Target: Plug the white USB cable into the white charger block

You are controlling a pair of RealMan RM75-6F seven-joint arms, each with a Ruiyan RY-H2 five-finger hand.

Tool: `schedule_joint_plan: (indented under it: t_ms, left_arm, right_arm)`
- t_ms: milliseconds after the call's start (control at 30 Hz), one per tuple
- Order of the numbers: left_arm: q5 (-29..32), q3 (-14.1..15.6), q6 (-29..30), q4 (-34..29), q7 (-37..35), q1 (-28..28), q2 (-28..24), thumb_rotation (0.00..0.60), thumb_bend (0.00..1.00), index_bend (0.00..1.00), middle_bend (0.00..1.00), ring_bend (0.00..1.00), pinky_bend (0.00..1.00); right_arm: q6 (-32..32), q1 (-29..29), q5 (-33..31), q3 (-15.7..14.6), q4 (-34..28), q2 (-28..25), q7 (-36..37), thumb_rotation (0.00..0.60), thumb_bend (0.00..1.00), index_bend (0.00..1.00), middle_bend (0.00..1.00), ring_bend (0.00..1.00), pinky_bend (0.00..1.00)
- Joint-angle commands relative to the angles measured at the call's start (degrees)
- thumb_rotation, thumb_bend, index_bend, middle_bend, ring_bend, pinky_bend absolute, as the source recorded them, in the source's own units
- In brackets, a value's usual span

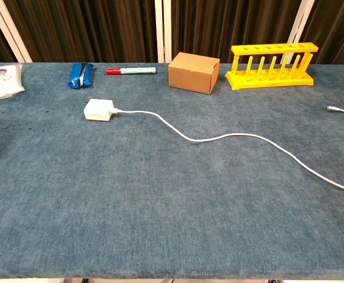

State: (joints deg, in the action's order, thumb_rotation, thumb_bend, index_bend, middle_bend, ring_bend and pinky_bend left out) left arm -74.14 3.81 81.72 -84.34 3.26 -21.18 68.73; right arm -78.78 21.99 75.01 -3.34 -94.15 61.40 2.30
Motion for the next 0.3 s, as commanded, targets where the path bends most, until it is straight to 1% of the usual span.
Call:
schedule_joint_plan:
  t_ms: [33, 233, 300]
  left_arm:
    - [-3.9, 2.8, 5.6, -1.3, -1.1, 5.2, -2.4, 0.6, 0.16, 0.29, 0.23, 0.16, 0.23]
    - [-9.6, 4.8, 13.6, -4.1, 0.9, 11.7, -3.0, 0.6, 0.16, 0.29, 0.23, 0.16, 0.23]
    - [-10.5, 5.1, 14.3, -4.5, 1.6, 12.8, -2.9, 0.6, 0.16, 0.29, 0.23, 0.16, 0.23]
  right_arm:
    - [-4.2, -4.8, 4.1, -2.3, 3.6, 0.9, 4.9, 0.6, 0.27, 0.0, 0.13, 0.0, 0.1]
    - [-9.4, -10.1, 7.9, -2.7, 7.0, 2.6, 9.0, 0.6, 0.27, 0.0, 0.13, 0.0, 0.09]
    - [-9.8, -10.6, 8.7, -2.4, 7.6, 2.5, 9.4, 0.6, 0.28, 0.0, 0.13, 0.0, 0.09]
